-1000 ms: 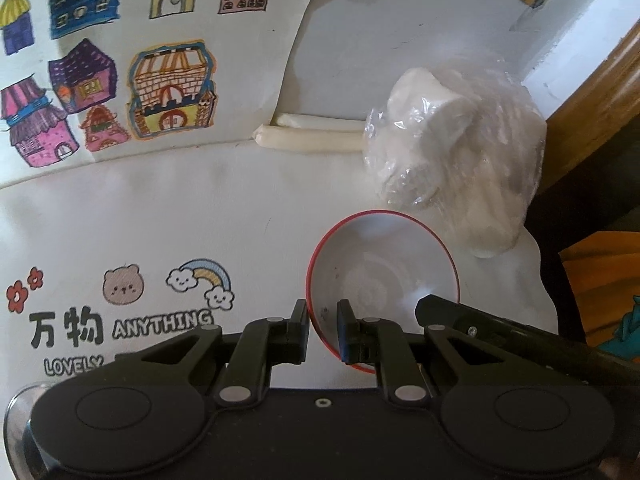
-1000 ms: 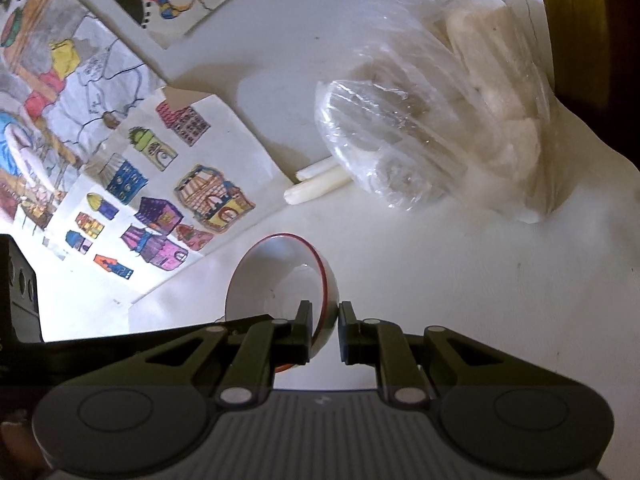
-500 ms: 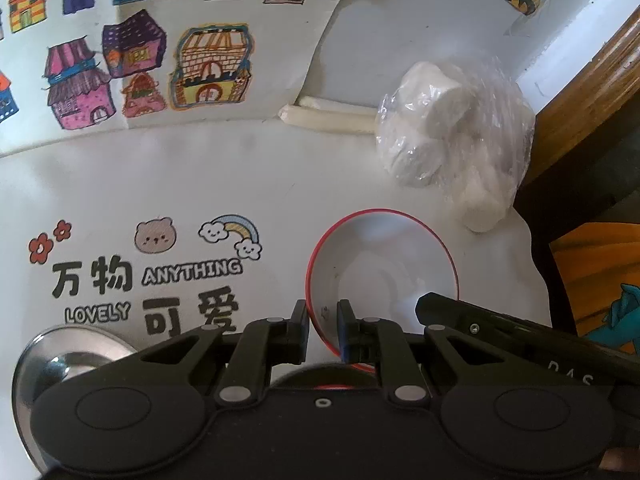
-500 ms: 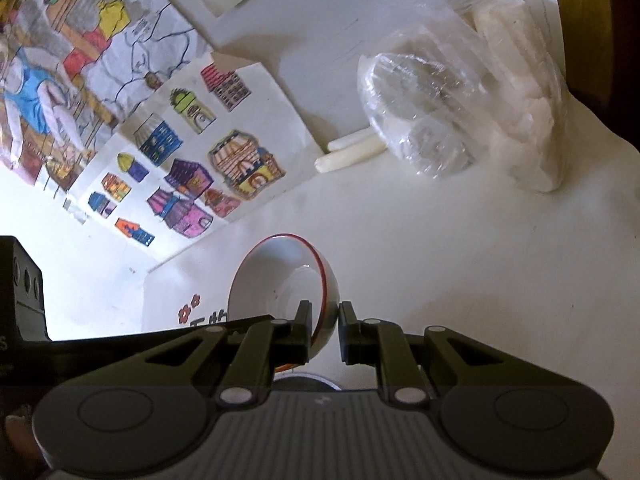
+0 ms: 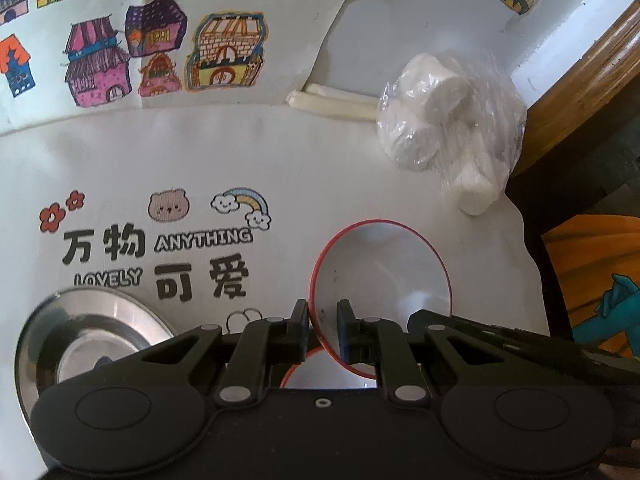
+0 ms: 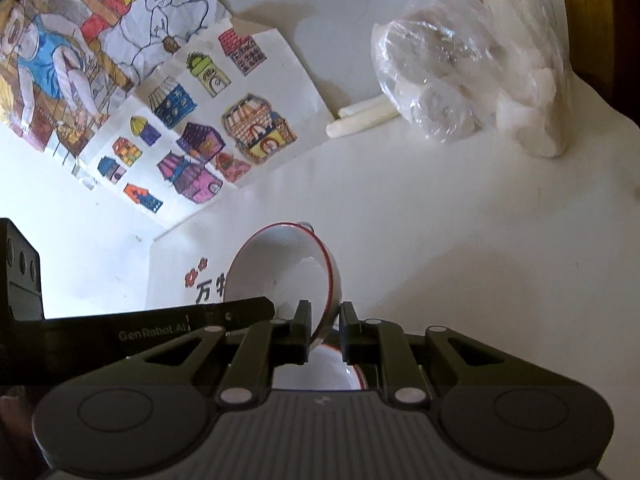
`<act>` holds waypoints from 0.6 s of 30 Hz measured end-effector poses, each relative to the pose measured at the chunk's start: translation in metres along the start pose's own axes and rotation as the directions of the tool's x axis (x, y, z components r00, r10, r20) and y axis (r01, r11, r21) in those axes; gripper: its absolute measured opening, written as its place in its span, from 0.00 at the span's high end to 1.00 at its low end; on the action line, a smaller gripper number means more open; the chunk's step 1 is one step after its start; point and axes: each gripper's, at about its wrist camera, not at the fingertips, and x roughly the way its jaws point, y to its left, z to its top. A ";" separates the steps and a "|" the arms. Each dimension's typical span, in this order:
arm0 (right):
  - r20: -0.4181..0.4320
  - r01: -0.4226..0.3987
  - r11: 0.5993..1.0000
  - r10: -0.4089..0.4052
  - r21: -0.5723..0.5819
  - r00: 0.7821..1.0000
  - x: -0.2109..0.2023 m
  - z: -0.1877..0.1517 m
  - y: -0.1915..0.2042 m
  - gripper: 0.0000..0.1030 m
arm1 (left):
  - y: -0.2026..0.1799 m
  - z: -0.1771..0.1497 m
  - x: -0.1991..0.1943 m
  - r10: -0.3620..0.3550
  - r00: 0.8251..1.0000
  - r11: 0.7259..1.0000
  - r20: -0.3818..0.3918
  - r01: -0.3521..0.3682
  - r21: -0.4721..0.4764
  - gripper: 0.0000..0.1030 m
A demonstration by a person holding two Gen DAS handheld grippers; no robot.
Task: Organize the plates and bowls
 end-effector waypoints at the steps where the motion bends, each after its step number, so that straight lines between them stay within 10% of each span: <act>1: -0.006 0.000 1.000 0.000 -0.001 1.000 0.000 -0.002 0.000 0.84 | 0.000 -0.001 -0.001 -0.001 1.000 1.000 -0.003 0.001 0.000 0.85; 18: -0.122 -0.007 1.000 0.004 -0.021 0.992 0.002 -0.019 -0.002 0.84 | 0.004 -0.025 -0.003 0.001 0.997 1.000 -0.074 -0.003 -0.024 0.85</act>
